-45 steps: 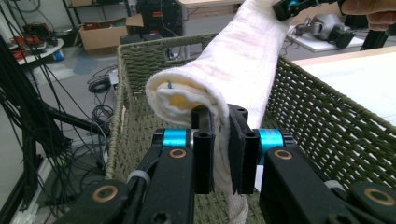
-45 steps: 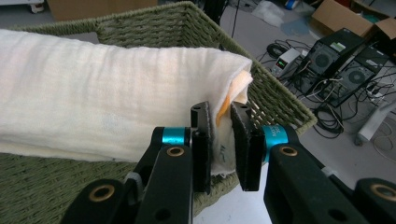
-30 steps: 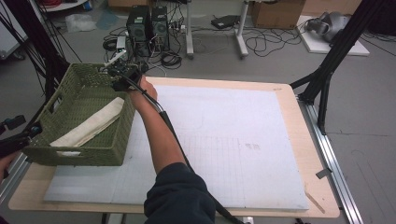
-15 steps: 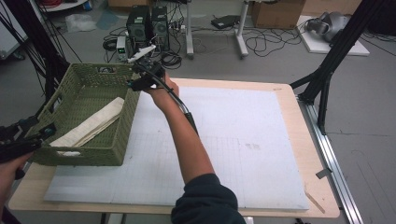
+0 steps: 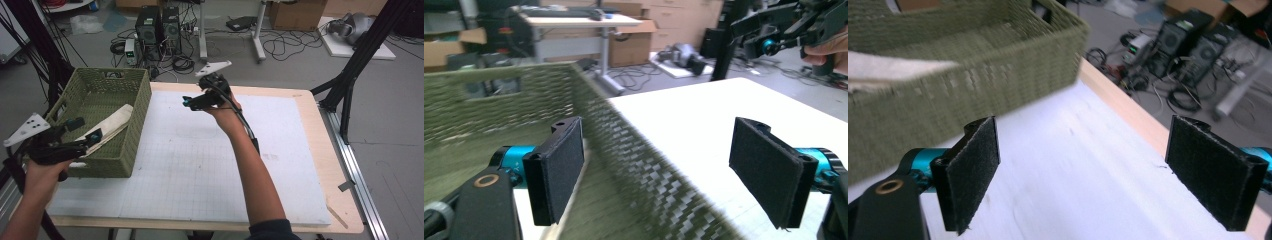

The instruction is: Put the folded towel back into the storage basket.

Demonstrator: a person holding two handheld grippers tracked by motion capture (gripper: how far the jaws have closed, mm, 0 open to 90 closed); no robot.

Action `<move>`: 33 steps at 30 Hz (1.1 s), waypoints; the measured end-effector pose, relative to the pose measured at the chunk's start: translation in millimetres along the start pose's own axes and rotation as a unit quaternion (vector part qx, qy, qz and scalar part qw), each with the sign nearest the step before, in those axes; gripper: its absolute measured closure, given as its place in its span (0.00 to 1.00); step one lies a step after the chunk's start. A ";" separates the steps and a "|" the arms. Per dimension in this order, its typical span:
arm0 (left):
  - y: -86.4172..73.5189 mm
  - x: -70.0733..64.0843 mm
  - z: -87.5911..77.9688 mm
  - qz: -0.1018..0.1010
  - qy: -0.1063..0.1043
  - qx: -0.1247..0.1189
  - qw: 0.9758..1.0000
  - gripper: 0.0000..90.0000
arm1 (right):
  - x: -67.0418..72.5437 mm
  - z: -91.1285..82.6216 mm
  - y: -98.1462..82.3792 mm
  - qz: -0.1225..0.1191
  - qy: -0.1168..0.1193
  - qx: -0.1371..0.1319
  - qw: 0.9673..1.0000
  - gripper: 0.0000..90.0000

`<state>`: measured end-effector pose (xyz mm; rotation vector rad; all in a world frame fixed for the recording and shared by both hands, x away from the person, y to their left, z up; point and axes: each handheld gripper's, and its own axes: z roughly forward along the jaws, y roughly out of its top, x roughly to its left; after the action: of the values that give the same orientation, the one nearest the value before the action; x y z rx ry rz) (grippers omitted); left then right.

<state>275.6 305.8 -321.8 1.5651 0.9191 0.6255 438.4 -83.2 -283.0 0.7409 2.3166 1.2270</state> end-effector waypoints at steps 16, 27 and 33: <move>-9.9 -65.7 71.8 0.030 -0.088 0.018 0.996 0.25 | -28.6 -92.9 -98.1 0.048 -0.044 -0.011 0.998 0.13; -29.2 -101.5 107.3 0.035 -0.112 0.023 0.993 0.25 | -16.2 -140.5 -166.7 0.065 -0.090 -0.011 0.994 0.13; -46.9 -113.4 118.7 0.036 -0.114 0.035 0.992 0.25 | -2.0 -159.7 -199.7 0.062 -0.123 -0.021 0.990 0.13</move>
<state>298.7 147.3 -380.7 1.6990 0.7232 0.4573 295.5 -277.7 -367.3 0.9766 2.0659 1.1597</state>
